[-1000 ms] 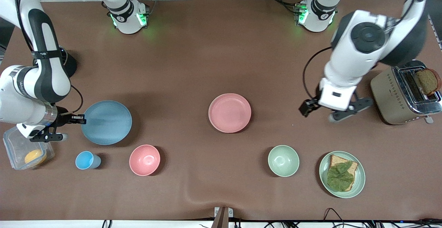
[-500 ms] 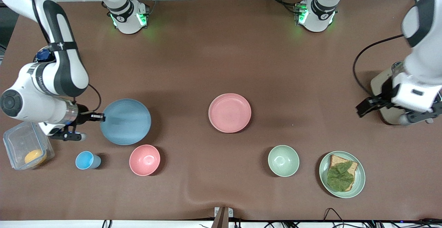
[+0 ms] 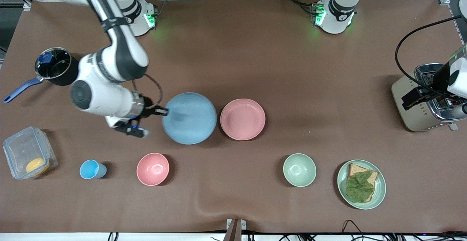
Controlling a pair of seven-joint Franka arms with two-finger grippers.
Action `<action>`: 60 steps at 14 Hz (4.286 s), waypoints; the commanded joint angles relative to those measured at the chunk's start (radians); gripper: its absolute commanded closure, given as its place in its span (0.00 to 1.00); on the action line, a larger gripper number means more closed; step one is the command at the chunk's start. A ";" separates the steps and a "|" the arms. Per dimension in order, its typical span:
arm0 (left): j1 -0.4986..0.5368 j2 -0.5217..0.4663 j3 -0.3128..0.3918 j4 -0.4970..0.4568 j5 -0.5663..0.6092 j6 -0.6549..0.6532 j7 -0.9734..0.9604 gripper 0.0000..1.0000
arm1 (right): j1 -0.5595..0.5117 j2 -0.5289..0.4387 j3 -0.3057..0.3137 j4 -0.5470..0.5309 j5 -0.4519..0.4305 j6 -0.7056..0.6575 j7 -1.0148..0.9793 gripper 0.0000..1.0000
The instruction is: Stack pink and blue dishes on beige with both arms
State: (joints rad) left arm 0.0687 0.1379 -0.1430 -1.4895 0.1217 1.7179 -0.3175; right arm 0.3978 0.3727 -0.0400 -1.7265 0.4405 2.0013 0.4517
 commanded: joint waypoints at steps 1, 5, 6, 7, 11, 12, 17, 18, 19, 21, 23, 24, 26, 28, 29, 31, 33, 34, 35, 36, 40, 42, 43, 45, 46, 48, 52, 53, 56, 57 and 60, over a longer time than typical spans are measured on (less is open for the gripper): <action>-0.015 -0.020 0.019 0.006 -0.025 -0.027 0.023 0.00 | 0.079 0.047 -0.015 -0.002 0.153 0.083 0.027 1.00; -0.009 -0.023 0.006 -0.008 -0.028 -0.052 0.017 0.00 | 0.193 0.127 -0.015 -0.001 0.239 0.236 0.094 1.00; -0.006 -0.021 0.008 -0.005 -0.028 -0.049 0.021 0.00 | 0.217 0.143 -0.015 -0.001 0.239 0.266 0.125 1.00; -0.006 -0.023 0.009 -0.006 -0.030 -0.049 0.026 0.00 | 0.239 0.152 -0.015 -0.002 0.239 0.286 0.149 1.00; -0.007 -0.040 -0.001 -0.018 -0.031 -0.073 0.032 0.00 | 0.303 0.189 -0.017 -0.007 0.238 0.350 0.237 1.00; -0.007 -0.038 -0.001 -0.020 -0.048 -0.073 0.056 0.00 | 0.314 0.199 -0.017 -0.008 0.238 0.369 0.243 1.00; 0.046 -0.049 0.000 -0.020 -0.177 -0.127 0.109 0.00 | 0.306 0.200 -0.018 -0.041 0.238 0.380 0.246 1.00; 0.045 -0.057 0.000 -0.023 -0.172 -0.132 0.109 0.00 | 0.306 0.199 -0.021 -0.041 0.238 0.378 0.248 1.00; 0.045 -0.066 0.000 -0.026 -0.156 -0.132 0.109 0.00 | 0.306 0.203 -0.023 -0.041 0.238 0.381 0.248 1.00; 0.039 -0.083 -0.010 -0.037 -0.107 -0.132 0.103 0.00 | 0.306 0.207 -0.026 -0.041 0.238 0.384 0.248 1.00; 0.040 -0.092 -0.023 -0.044 -0.105 -0.133 0.089 0.00 | 0.306 0.209 -0.026 -0.042 0.236 0.383 0.248 1.00; 0.039 -0.096 -0.024 -0.052 -0.102 -0.133 0.089 0.00 | 0.306 0.209 -0.028 -0.042 0.237 0.379 0.251 0.69; 0.040 -0.115 -0.035 -0.057 -0.083 -0.133 0.090 0.00 | 0.297 0.197 -0.028 -0.041 0.227 0.372 0.300 0.00; 0.039 -0.116 -0.038 -0.057 -0.071 -0.136 0.094 0.00 | 0.285 0.161 -0.063 -0.039 0.219 0.309 0.291 0.00; 0.039 -0.116 -0.046 -0.057 -0.068 -0.136 0.094 0.00 | 0.279 0.141 -0.098 -0.039 0.208 0.254 0.250 0.00; 0.039 -0.121 -0.055 -0.055 -0.068 -0.136 0.091 0.00 | 0.268 0.108 -0.211 -0.039 0.181 0.087 0.089 0.00; 0.039 -0.126 -0.064 -0.051 -0.070 -0.136 0.092 0.00 | 0.268 0.091 -0.317 -0.041 0.121 -0.008 -0.037 0.00; 0.040 -0.126 -0.066 -0.052 -0.070 -0.136 0.103 0.00 | 0.268 0.084 -0.365 -0.041 0.075 -0.045 -0.095 0.00; 0.043 -0.126 -0.066 -0.054 -0.070 -0.136 0.109 0.00 | 0.268 0.080 -0.414 -0.042 0.035 -0.074 -0.157 0.00; 0.043 -0.126 -0.066 -0.054 -0.070 -0.138 0.109 0.00 | 0.268 0.078 -0.467 -0.042 0.009 -0.108 -0.233 0.00; 0.043 -0.126 -0.067 -0.052 -0.070 -0.138 0.110 0.00 | 0.271 0.026 -0.656 -0.129 -0.009 -0.134 -0.537 0.00; 0.042 -0.124 -0.067 -0.052 -0.074 -0.138 0.113 0.00 | 0.271 0.020 -0.733 -0.124 -0.009 -0.172 -0.655 0.00; 0.043 -0.124 -0.067 -0.054 -0.082 -0.138 0.132 0.00 | 0.271 0.020 -0.760 -0.110 -0.011 -0.186 -0.692 0.00; 0.042 -0.121 -0.067 -0.054 -0.082 -0.139 0.149 0.00 | 0.268 0.020 -0.781 -0.070 -0.011 -0.208 -0.726 0.00; 0.042 -0.120 -0.067 -0.052 -0.082 -0.141 0.149 0.00 | 0.268 0.022 -0.788 -0.045 -0.014 -0.214 -0.726 0.00; 0.042 -0.118 -0.067 -0.049 -0.083 -0.141 0.150 0.00 | 0.266 0.023 -0.793 0.019 -0.045 -0.245 -0.719 0.00; 0.042 -0.118 -0.066 -0.045 -0.083 -0.142 0.150 0.00 | 0.243 0.032 -0.810 0.146 -0.052 -0.344 -0.719 0.00; 0.042 -0.115 -0.067 -0.045 -0.083 -0.142 0.150 0.00 | 0.243 0.025 -0.811 0.147 -0.052 -0.349 -0.719 0.00; 0.039 -0.112 -0.067 -0.045 -0.083 -0.141 0.152 0.00 | 0.224 -0.003 -0.781 0.180 -0.057 -0.393 -0.706 0.00; 0.039 -0.113 -0.066 -0.045 -0.083 -0.142 0.152 0.00 | 0.204 -0.030 -0.750 0.183 -0.078 -0.403 -0.690 0.00; 0.039 -0.113 -0.067 -0.045 -0.085 -0.142 0.152 0.00 | 0.036 -0.151 -0.470 0.183 -0.248 -0.403 -0.553 0.00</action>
State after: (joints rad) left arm 0.1044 0.0368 -0.2054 -1.5273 0.0289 1.5865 -0.1898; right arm 0.5561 0.3343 -0.7052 -1.5316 0.3004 1.6129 -0.1905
